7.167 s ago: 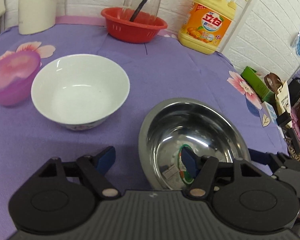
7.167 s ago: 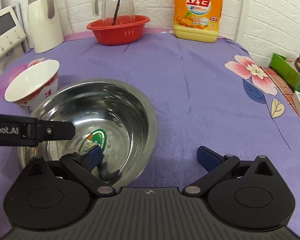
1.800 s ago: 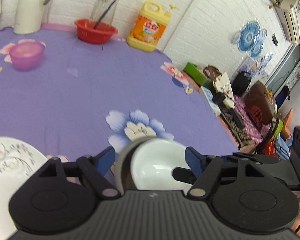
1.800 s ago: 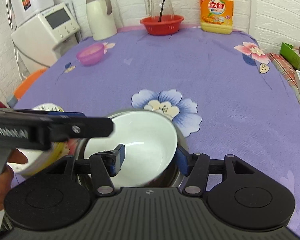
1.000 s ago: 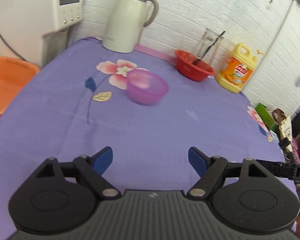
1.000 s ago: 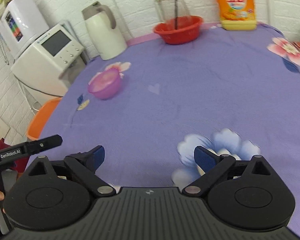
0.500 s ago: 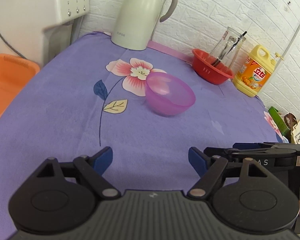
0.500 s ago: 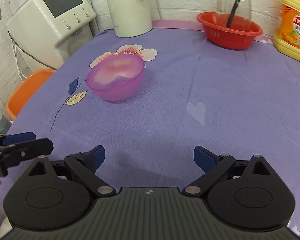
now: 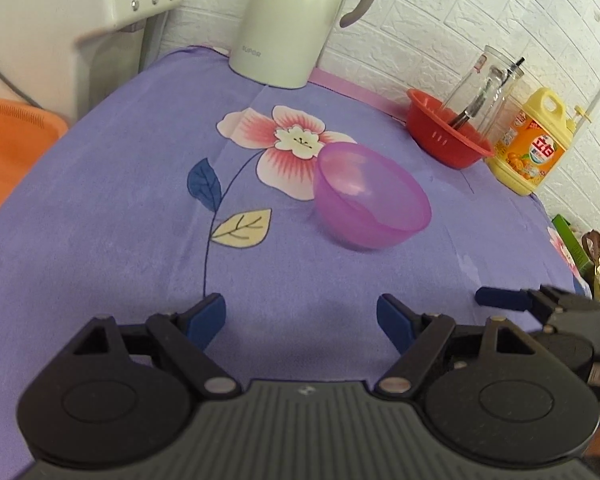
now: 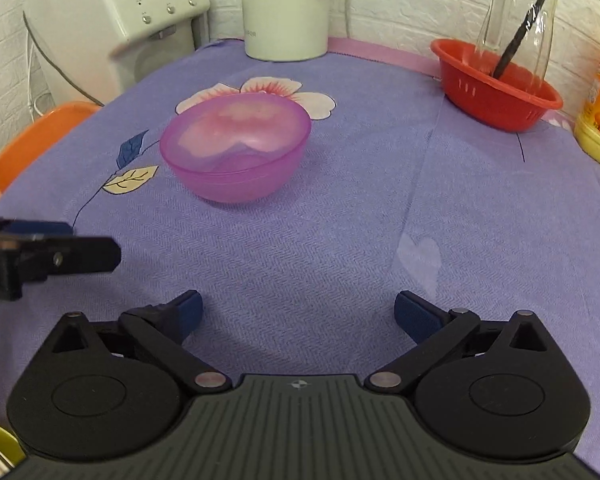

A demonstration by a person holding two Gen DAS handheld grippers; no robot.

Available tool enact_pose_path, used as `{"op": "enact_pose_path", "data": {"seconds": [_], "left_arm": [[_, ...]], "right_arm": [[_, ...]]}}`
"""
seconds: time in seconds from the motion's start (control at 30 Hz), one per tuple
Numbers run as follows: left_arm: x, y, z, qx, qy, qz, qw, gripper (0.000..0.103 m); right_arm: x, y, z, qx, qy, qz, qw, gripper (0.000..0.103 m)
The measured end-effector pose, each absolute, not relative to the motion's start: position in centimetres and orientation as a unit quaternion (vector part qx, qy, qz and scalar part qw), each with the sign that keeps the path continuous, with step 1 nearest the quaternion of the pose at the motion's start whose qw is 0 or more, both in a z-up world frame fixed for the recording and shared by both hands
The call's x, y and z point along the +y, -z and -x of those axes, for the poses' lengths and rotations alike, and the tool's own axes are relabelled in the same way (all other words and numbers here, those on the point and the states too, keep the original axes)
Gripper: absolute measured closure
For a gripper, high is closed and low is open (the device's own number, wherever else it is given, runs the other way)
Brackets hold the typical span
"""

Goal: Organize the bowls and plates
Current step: 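Move the right tool to the pink plastic bowl rim and grasp it, then carry the pink bowl with the right tool into the white bowl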

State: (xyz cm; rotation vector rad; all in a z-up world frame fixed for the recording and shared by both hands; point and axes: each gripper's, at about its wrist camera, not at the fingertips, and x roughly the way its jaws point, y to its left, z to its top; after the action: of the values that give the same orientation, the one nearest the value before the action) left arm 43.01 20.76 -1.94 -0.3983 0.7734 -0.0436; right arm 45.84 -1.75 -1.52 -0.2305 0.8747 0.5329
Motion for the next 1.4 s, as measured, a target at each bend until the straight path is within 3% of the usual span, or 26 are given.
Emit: {"op": "enact_pose_path", "data": {"seconds": [0.33, 0.7, 1.07, 1.17, 1.2, 1.23, 1.4], "left_arm": [[21.0, -1.8, -48.5, 0.322, 0.027, 0.189, 0.927, 0.023], [20.4, 2.5, -53.6, 0.348, 0.034, 0.153, 0.924, 0.023], [19.4, 2.7, -55.0, 0.334, 0.053, 0.128, 0.932, 0.024], [18.6, 2.9, -55.2, 0.331, 0.063, 0.099, 0.936, 0.030], [18.4, 2.9, -55.3, 0.331, 0.073, 0.088, 0.937, 0.055], [18.0, 2.8, -55.5, 0.334, 0.083, 0.071, 0.936, 0.061], [17.3, 1.5, -54.8, 0.320, 0.101, 0.071, 0.939, 0.064]], "right_arm": [[-1.0, 1.3, -47.0, 0.413, -0.266, 0.101, 0.865, 0.000], [3.1, 2.4, -49.3, 0.376, -0.290, 0.110, 0.873, 0.000], [3.3, 2.4, -50.5, 0.367, -0.313, 0.113, 0.869, 0.000], [3.6, 2.7, -50.7, 0.355, -0.313, 0.112, 0.874, 0.000], [3.5, 2.8, -50.8, 0.351, -0.313, 0.107, 0.876, 0.000], [3.4, 2.8, -50.8, 0.346, -0.313, 0.103, 0.879, 0.000], [2.8, 1.6, -50.5, 0.324, -0.313, 0.099, 0.887, 0.000]]}}
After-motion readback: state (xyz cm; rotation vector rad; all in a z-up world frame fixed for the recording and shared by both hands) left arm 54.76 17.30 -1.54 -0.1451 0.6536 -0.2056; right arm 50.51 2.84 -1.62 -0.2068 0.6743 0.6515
